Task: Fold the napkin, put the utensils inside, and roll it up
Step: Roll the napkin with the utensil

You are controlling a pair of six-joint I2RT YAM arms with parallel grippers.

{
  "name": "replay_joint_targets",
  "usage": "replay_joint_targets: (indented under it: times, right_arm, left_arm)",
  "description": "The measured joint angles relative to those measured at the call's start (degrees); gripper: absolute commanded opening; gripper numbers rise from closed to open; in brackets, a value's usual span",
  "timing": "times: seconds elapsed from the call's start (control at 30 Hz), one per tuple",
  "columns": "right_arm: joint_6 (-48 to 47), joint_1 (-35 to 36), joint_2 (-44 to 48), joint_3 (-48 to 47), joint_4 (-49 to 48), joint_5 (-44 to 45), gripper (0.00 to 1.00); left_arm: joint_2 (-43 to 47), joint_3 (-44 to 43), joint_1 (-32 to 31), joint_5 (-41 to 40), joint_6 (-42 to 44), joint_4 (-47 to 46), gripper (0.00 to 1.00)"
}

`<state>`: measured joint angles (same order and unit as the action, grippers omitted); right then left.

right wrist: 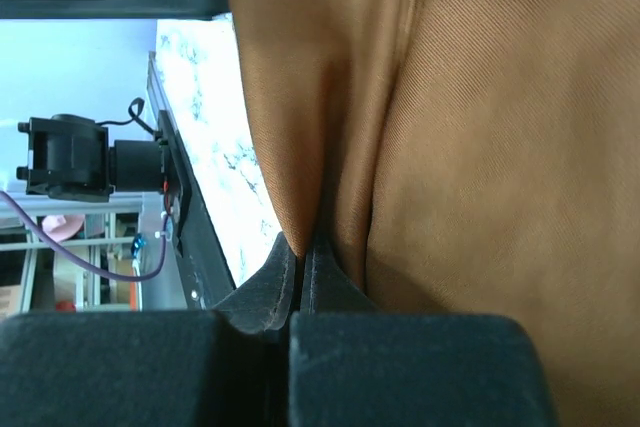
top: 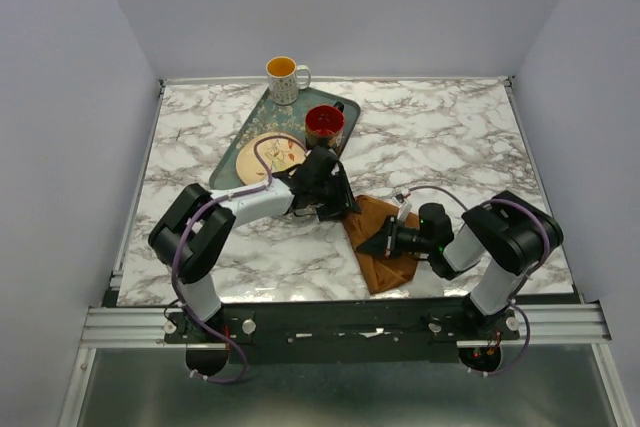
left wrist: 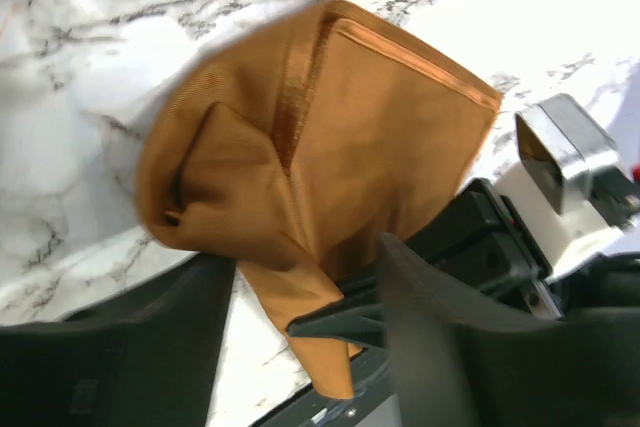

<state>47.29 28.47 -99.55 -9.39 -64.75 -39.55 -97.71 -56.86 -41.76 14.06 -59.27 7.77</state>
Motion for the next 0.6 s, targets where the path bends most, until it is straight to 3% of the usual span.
replay_joint_targets:
  times: [0.17, 0.3, 0.47, 0.6]
  right_arm:
    - [-3.3, -0.15, 1.88, -2.43, 5.86, -0.46, 0.01]
    - [-6.78, -0.15, 4.13, -4.66, 12.57, -0.46, 0.01]
    - [-7.23, -0.2, 3.63, -5.53, 13.25, -0.66, 0.01]
    - [-6.12, -0.2, 2.03, -5.18, 10.54, -1.81, 0.0]
  left_arm:
    - [-6.23, -7.98, 0.02, -0.28, 5.07, 6.69, 0.46]
    - [-9.6, -12.68, 0.04, -1.46, 7.69, 12.17, 0.48]
    - [-9.66, -16.11, -0.35, -5.22, 12.33, 16.39, 0.73]
    - [-5.9, -14.56, -1.11, -8.33, 14.95, 16.65, 0.81]
